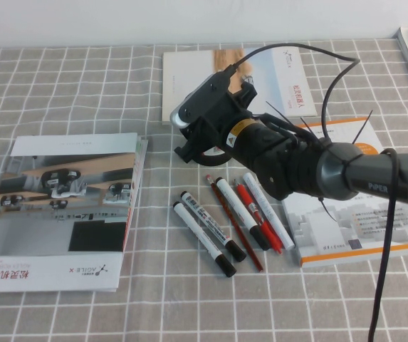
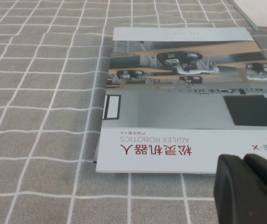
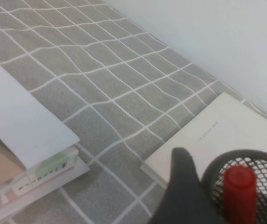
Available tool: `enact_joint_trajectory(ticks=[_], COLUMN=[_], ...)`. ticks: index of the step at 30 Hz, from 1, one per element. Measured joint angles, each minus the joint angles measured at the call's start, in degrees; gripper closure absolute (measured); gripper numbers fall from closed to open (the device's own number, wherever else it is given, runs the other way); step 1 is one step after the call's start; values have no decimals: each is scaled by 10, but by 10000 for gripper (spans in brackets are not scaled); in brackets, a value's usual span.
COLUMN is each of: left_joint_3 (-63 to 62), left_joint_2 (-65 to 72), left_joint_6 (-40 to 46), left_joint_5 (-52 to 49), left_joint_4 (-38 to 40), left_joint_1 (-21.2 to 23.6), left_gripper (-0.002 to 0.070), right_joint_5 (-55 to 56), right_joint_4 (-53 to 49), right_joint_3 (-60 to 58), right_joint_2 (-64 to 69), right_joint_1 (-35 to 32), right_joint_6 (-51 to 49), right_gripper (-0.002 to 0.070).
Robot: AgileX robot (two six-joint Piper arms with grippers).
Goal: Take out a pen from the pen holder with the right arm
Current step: 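Take a marker out of the pen holder and lay it on the table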
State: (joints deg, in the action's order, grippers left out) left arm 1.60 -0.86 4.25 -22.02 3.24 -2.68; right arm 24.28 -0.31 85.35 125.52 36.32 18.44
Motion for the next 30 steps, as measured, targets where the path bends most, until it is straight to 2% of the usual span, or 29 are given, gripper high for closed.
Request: enact_joint_trajectory(ticks=[23,28,30], left_joint_3=[0,0,0], left_joint_2=[0,0,0], left_joint_6=[0,0,0], left_joint_5=[0,0,0], left_joint_4=[0,0,0], left_joint_1=[0,0,0], left_gripper=[680,680,680], right_joint_5=[-7,-7,-10], right_joint_4=[-19,-19,-19], right_joint_3=[2,2,2], right_joint_2=[-25,-21,-19], right_joint_1=[1,1,1], right_joint_6=[-2,-2,-2], right_gripper=[311,343,393])
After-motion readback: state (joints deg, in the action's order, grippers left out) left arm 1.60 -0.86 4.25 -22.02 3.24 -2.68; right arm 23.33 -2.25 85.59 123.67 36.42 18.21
